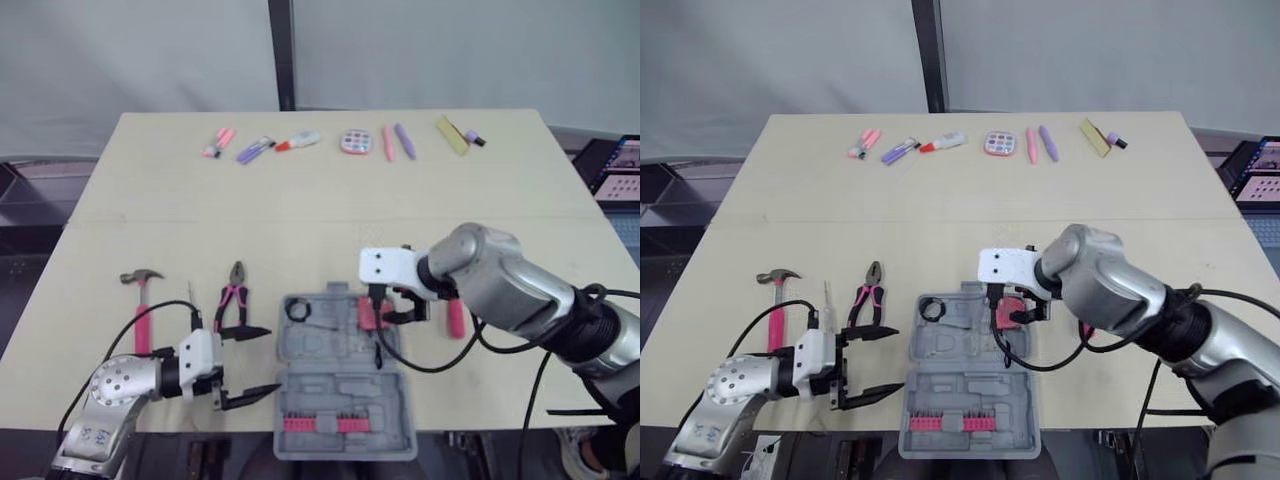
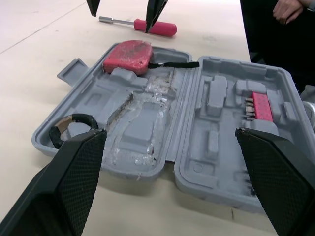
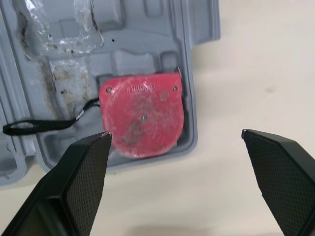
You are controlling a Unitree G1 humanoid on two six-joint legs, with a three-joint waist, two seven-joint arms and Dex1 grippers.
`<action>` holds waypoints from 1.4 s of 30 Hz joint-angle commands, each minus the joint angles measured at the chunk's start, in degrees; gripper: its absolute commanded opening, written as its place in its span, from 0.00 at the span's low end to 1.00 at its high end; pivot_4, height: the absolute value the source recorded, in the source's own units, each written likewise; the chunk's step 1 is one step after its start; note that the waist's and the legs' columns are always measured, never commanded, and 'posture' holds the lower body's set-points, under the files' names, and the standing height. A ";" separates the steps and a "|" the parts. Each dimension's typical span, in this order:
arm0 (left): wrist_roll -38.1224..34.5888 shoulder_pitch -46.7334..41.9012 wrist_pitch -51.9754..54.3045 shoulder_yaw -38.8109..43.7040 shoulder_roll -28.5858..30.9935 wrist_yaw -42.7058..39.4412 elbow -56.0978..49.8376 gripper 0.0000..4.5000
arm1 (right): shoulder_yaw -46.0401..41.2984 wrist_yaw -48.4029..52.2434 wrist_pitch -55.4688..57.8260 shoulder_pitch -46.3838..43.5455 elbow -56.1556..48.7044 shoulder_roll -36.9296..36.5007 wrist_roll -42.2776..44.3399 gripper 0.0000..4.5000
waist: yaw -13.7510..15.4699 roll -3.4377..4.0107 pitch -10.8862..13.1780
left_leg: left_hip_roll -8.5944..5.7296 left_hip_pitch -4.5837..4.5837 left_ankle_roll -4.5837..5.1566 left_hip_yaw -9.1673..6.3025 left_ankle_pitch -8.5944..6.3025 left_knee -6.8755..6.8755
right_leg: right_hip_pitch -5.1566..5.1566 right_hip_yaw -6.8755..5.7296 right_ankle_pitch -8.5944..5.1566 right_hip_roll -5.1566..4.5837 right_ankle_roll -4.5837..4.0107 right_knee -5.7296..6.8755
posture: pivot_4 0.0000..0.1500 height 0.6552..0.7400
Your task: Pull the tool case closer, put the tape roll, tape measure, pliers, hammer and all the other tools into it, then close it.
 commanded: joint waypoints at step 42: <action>-1.71 -0.41 5.07 1.72 1.81 0.64 -6.34 1.00 | -37.12 -4.66 -46.42 33.61 21.40 13.26 15.91 0.57 | 0.00 -0.11 0.01 | 0.04 0.03 0.00 0.02 0.00 0.00 | 0.32 -0.08 0.01 0.08 0.01 -0.25 | 1.00 0.69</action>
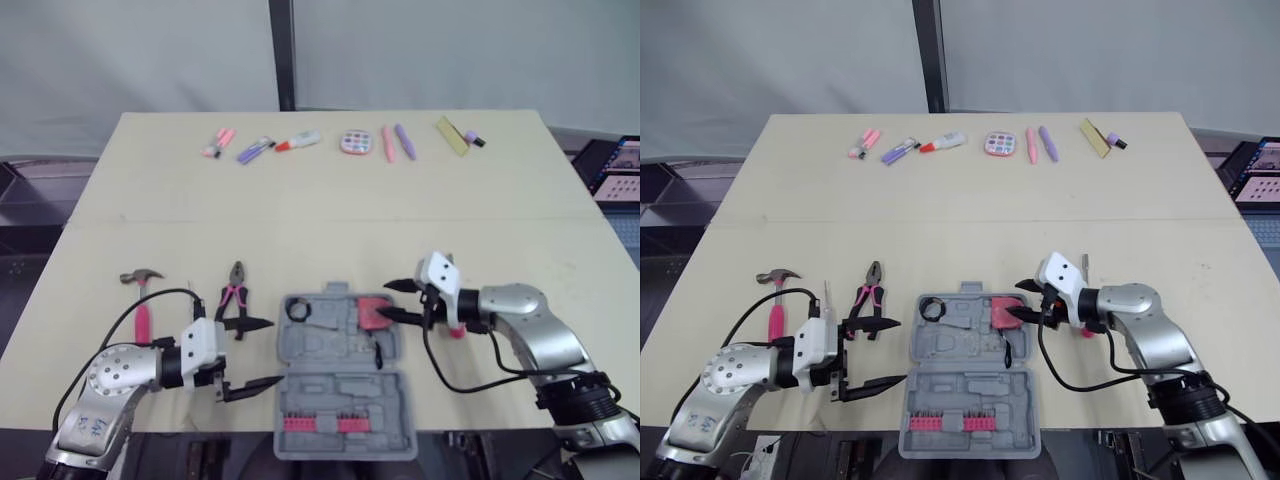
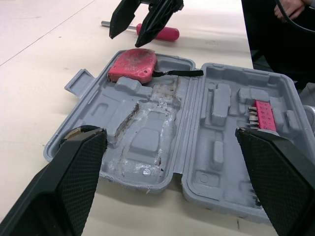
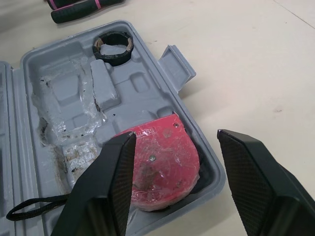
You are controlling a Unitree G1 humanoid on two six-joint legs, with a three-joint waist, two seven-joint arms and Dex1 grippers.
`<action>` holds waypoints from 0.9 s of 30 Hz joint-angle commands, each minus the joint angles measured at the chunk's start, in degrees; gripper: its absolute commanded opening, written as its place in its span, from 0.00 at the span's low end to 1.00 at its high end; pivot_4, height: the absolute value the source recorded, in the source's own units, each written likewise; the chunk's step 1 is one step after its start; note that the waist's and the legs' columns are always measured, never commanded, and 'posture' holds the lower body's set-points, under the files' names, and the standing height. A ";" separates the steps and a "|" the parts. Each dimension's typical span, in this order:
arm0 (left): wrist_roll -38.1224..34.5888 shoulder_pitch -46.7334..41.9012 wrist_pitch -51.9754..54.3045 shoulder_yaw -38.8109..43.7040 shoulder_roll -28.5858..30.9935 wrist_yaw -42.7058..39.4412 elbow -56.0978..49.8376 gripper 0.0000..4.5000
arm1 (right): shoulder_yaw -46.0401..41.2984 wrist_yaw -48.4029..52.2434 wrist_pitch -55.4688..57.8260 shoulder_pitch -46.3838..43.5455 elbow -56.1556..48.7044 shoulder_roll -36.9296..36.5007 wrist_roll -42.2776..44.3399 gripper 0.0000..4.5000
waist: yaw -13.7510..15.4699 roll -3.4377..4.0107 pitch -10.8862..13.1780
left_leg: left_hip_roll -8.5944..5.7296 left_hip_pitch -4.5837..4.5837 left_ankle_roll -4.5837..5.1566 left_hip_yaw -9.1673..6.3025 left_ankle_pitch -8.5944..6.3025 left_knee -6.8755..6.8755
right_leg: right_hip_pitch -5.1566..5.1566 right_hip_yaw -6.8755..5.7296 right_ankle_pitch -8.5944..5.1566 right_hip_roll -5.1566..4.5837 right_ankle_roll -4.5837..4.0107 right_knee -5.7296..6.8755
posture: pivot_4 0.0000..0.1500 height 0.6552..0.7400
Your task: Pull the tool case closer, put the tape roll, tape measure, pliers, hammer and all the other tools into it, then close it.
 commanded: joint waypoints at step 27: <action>-1.46 0.73 3.21 1.80 1.53 0.47 -5.41 1.00 | 0.24 2.63 -6.05 1.83 6.72 2.84 -0.78 0.36 | -0.01 0.00 0.00 | 0.01 0.00 0.00 0.00 0.00 0.00 | 0.01 0.00 0.00 0.01 0.00 -0.02 | 1.00 0.69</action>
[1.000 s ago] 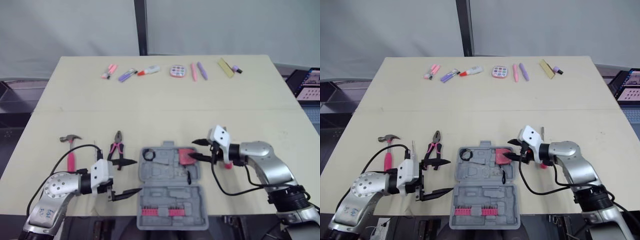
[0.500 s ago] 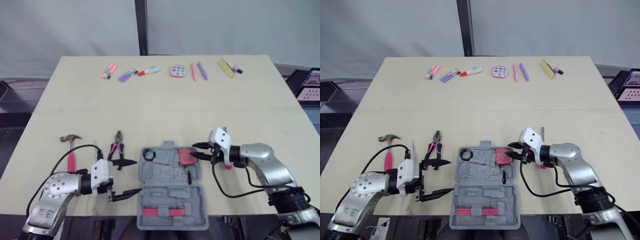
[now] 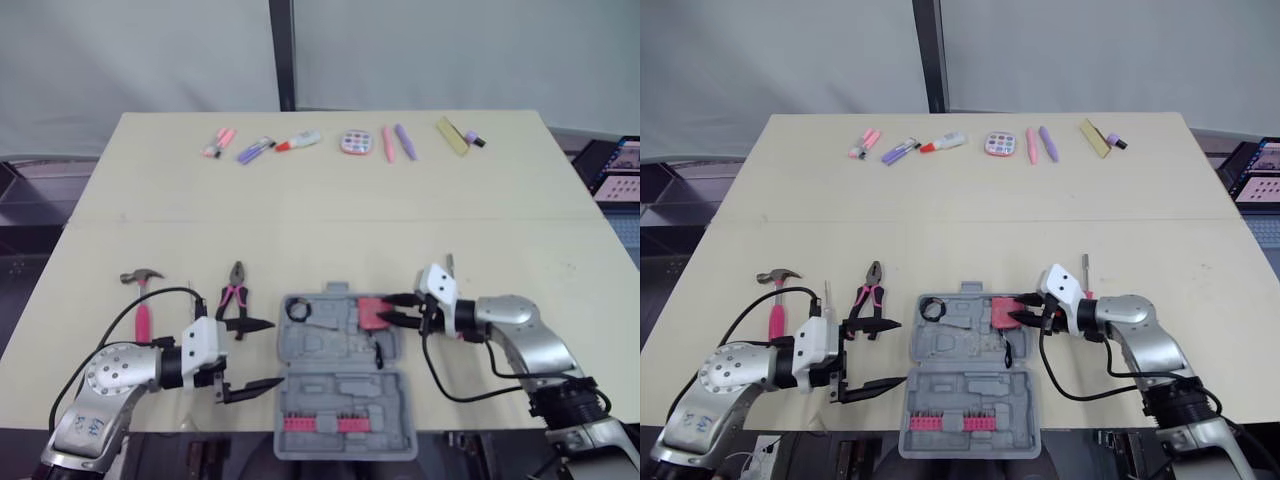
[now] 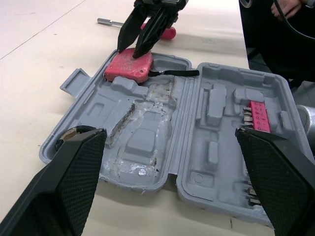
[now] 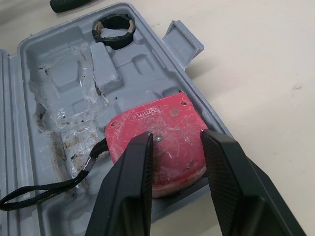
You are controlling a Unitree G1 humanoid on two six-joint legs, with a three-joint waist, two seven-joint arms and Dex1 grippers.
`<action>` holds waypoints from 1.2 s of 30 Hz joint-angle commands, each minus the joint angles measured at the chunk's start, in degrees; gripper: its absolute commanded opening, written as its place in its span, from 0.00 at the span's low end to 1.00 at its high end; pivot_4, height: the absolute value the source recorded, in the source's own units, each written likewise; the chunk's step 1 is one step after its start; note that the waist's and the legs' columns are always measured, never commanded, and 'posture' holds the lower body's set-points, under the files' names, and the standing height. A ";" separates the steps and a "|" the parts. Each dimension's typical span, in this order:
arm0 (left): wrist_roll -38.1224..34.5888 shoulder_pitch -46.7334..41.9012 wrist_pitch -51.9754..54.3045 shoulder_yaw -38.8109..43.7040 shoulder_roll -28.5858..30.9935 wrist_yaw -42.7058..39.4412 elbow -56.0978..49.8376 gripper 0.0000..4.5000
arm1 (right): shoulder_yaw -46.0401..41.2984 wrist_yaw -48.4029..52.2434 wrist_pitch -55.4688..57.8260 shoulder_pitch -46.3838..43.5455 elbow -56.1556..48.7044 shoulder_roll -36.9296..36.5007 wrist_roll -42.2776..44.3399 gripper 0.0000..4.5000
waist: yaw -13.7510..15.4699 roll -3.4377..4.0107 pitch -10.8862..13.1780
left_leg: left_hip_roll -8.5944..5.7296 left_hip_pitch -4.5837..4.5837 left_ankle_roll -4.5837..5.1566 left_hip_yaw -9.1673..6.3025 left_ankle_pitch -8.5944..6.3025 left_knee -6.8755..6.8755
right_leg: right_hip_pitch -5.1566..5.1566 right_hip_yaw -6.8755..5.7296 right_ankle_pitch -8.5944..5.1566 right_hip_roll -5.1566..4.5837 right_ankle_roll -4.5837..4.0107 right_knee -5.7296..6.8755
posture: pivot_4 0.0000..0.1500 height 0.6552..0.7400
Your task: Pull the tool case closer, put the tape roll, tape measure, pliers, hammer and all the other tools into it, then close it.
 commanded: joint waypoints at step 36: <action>-0.94 1.52 -1.11 1.00 0.16 0.31 -2.13 1.00 | 4.42 -0.53 -7.73 2.46 9.43 1.01 -7.16 0.36 | -0.02 -0.27 -0.21 | 0.04 0.27 0.00 -0.03 0.00 -0.03 | 0.26 0.01 0.00 0.03 0.00 -0.33 | 1.00 0.69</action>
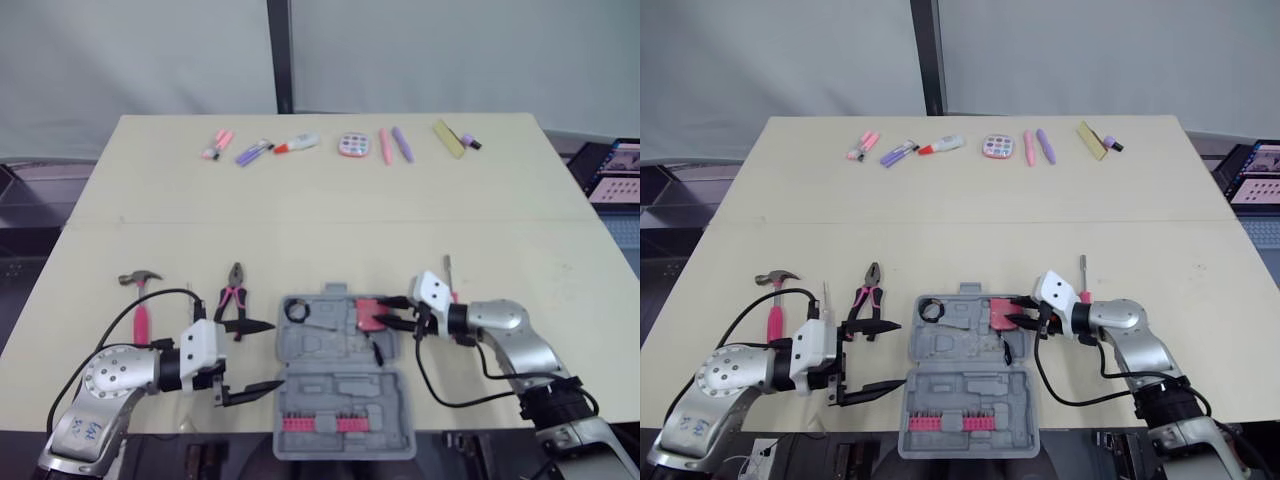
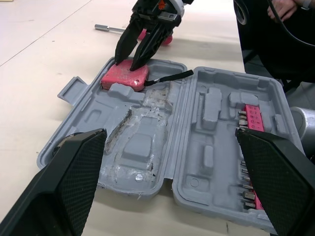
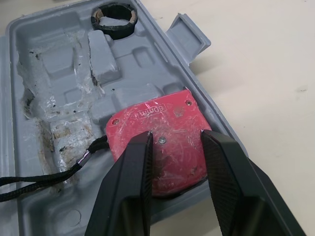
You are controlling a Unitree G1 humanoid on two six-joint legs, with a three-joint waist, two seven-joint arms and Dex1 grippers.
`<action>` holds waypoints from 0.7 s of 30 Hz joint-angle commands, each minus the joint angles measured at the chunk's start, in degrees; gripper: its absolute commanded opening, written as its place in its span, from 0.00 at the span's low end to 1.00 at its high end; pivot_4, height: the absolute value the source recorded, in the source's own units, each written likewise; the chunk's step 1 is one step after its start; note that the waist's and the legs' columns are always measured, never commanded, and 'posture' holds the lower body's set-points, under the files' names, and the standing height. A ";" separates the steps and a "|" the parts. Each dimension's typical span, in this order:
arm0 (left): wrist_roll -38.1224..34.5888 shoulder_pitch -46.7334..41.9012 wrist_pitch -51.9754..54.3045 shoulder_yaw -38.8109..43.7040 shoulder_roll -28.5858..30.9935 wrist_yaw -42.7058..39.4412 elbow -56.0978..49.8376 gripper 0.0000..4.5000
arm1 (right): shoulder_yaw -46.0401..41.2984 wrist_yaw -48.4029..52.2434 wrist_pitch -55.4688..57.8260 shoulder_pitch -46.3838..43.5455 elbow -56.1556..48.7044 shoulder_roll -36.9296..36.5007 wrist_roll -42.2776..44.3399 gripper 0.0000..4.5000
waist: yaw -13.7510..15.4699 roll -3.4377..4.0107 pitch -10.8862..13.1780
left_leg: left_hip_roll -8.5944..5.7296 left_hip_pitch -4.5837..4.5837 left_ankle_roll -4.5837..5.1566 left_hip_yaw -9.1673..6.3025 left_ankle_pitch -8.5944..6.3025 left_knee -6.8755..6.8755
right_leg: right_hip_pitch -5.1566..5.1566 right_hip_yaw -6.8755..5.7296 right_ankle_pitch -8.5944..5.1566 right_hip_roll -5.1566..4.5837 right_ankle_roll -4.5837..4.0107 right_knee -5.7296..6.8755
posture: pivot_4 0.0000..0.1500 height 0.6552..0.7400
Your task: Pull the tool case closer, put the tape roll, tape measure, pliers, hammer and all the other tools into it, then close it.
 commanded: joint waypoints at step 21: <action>0.58 -4.45 -2.90 -1.44 -3.66 1.41 5.22 1.00 | -11.39 0.62 15.21 9.66 -24.45 -9.81 9.82 0.36 | 1.46 0.18 0.10 | -0.05 -0.21 0.01 0.04 0.00 0.03 | -0.01 0.01 0.00 -0.01 0.00 -0.04 | 1.00 0.69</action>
